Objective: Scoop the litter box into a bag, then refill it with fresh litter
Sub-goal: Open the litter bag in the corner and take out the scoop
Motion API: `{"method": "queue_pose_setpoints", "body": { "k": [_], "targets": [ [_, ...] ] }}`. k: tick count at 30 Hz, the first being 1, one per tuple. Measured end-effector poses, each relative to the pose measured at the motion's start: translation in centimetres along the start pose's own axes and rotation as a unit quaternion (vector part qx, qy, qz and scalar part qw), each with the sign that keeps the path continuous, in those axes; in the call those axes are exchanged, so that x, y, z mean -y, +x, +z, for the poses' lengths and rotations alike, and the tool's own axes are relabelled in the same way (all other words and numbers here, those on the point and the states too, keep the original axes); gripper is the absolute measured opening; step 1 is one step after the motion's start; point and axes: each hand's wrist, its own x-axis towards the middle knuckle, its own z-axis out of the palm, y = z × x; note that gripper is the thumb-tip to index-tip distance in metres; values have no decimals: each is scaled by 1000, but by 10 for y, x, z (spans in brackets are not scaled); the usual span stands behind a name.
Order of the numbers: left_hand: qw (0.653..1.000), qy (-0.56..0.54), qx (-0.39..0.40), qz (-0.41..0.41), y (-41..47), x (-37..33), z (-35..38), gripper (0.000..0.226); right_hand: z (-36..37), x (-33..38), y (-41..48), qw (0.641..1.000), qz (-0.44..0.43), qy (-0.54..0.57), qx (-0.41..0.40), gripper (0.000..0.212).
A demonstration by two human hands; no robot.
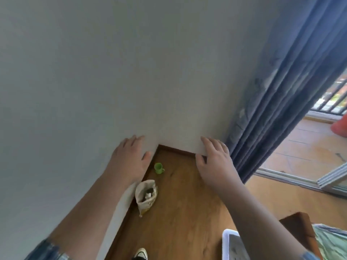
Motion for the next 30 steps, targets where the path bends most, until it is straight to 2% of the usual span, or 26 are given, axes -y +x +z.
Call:
{"method": "queue_pose_setpoints", "body": {
  "k": [4, 7, 13, 19, 30],
  "targets": [
    [997, -19, -7, -72, -5, 77, -9, 60, 47, 63, 30, 997, -48, -8, 51, 59],
    [993, -30, 16, -110, -1, 130, -5, 62, 90, 105, 54, 994, -64, -17, 85, 60],
    [992, -42, 75, -95, 24, 200, 15, 60, 163, 161, 90, 992, -41, -12, 119, 61],
    [987, -62, 130, -72, 58, 228, 47, 59, 207, 159, 106, 987, 10, -30, 160, 60],
    [965, -76, 236, -84, 134, 234, 143, 56, 290, 99, 160, 962, 89, -19, 256, 67]
  ]
}}
